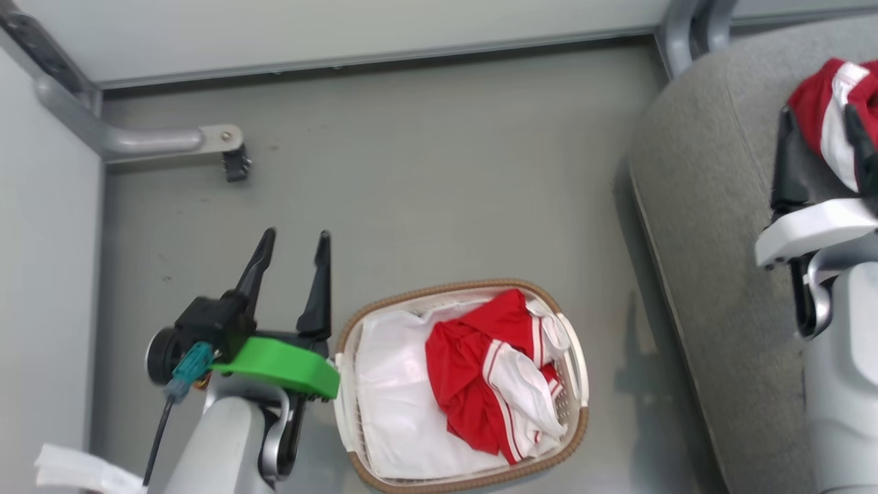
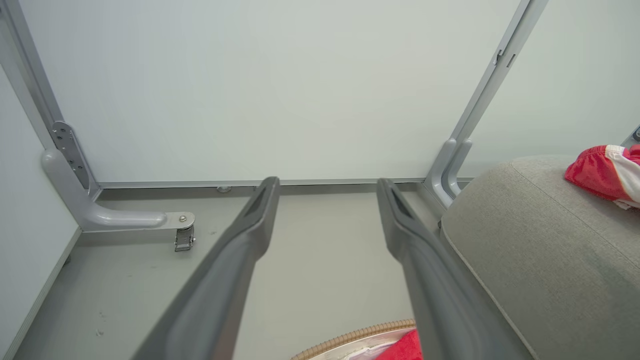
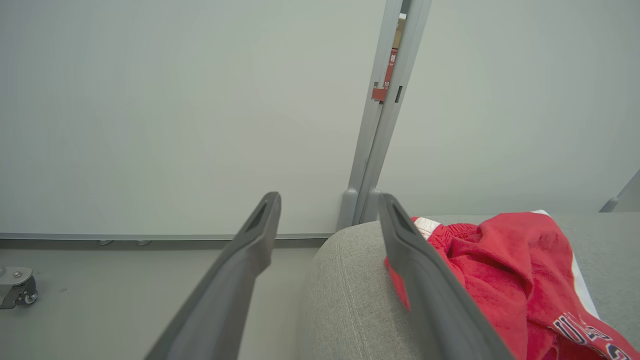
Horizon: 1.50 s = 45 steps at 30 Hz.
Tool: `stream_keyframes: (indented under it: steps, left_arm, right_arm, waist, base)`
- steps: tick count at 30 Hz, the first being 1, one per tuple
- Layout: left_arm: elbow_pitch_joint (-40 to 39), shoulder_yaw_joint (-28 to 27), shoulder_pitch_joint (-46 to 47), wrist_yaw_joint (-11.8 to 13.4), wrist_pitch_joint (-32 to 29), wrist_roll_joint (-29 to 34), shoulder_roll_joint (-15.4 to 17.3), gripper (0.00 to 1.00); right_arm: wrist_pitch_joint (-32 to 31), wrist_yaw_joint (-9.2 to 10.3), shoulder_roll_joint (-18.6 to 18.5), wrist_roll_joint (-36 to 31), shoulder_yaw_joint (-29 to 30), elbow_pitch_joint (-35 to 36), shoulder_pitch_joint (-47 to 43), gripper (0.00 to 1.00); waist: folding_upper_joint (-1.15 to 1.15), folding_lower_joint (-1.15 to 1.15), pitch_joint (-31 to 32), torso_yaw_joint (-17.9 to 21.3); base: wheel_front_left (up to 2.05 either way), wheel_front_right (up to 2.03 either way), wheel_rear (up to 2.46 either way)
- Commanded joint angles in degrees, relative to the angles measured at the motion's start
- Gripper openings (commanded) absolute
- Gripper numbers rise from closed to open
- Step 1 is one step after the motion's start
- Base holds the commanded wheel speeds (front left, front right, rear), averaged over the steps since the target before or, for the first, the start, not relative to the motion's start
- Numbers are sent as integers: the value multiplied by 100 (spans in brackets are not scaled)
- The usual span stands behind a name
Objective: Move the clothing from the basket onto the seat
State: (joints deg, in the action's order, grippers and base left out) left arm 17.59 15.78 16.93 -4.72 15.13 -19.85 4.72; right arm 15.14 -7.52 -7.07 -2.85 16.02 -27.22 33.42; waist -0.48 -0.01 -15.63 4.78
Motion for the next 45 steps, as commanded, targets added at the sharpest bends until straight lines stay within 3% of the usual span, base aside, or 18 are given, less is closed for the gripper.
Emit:
stream_keyframes:
  steps: [1,6,12,24,45]
  left_arm:
    - [31,-123,-188,27,2,78,-27,100]
    - [46,-603,-558,64,2,142,-136,100]
    - [202,-760,-859,-34,2,218,-174,100]
    - [321,-588,-1135,-17,3,-15,-181,100]
    - [319,-519,-1041,-12,3,-4,-180,100]
  right_arm:
    - [2,6,23,23,-50,57,-205,100]
    - [1,6,268,150,-305,261,-647,100]
    - [2,6,397,418,-632,473,-1266,100]
    - [2,6,407,1350,-1215,482,-2077,100]
    - [2,6,407,1197,-1422,568,-2071,100]
  waist:
    - [48,1,455,-418]
    - [48,1,616,-590]
    - [48,1,786,-749]
    - [48,1,1058,-753]
    - [48,1,1035,-629]
  base:
    - [0,0,0]
    - [0,0,0]
    - [0,0,0]
    - [0,0,0]
    - [0,0,0]
